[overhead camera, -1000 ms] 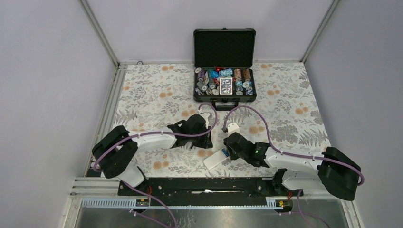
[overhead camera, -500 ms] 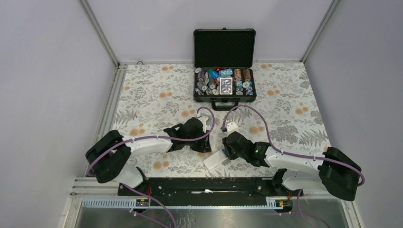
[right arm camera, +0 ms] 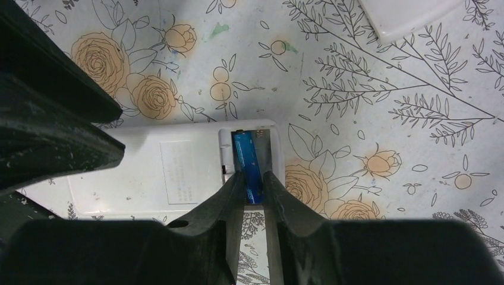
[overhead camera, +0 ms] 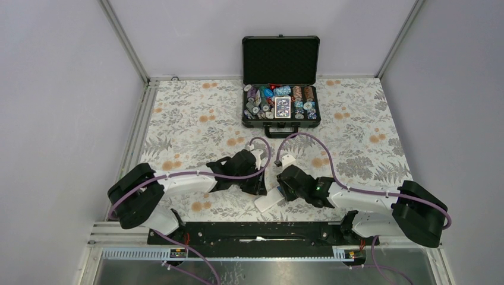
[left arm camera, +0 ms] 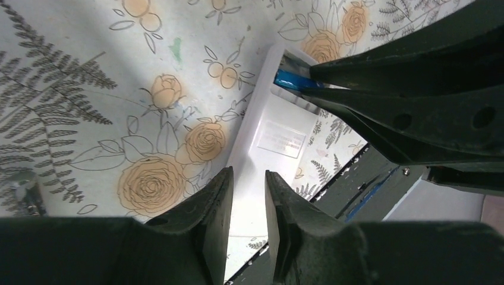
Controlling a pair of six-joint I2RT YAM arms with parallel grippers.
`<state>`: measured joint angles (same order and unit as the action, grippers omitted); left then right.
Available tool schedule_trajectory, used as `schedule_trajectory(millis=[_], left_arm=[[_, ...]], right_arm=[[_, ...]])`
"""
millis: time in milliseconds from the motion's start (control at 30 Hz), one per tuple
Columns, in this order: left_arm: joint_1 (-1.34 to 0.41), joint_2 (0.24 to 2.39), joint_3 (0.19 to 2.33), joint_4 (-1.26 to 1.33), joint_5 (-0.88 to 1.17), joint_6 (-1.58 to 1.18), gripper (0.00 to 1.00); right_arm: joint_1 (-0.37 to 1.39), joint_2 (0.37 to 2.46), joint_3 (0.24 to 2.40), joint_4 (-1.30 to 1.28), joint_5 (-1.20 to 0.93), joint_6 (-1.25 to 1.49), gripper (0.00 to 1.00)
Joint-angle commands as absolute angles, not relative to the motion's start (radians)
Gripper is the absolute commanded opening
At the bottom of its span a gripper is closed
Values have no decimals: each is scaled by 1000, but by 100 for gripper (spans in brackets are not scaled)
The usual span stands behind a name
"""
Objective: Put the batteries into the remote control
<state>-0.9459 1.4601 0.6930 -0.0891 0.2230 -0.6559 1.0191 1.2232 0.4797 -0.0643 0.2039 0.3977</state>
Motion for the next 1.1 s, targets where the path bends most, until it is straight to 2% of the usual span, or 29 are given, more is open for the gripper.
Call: schedule_trajectory(millis=[0,200,567,633,733,767,1067], left_arm=[[-969,1468,705,-65,255,-673,30],[-980,1492,696,-51,249,-685,30],[-996,1570,709,-35,238,-686,30],[-998,1575,706,-32,232,-686,30],[-998,1577,701,-31,223,-686,30],[-997,1577,701,-31,222,-686,30],[-997,1589,699,-19,214,-691,29]], right_arm=[[1016,1234,490,-50,160,412,27],[1020,1282,490,-61,112,442,26],[1062,1407,549,-115,153,479,26],[1068,1428,559,-120,154,481,20],[1069,1432,565,-129,167,483,3],[1069,1424,566,-133,175,483,0],[1069,1207,564,-148,250,484,0]])
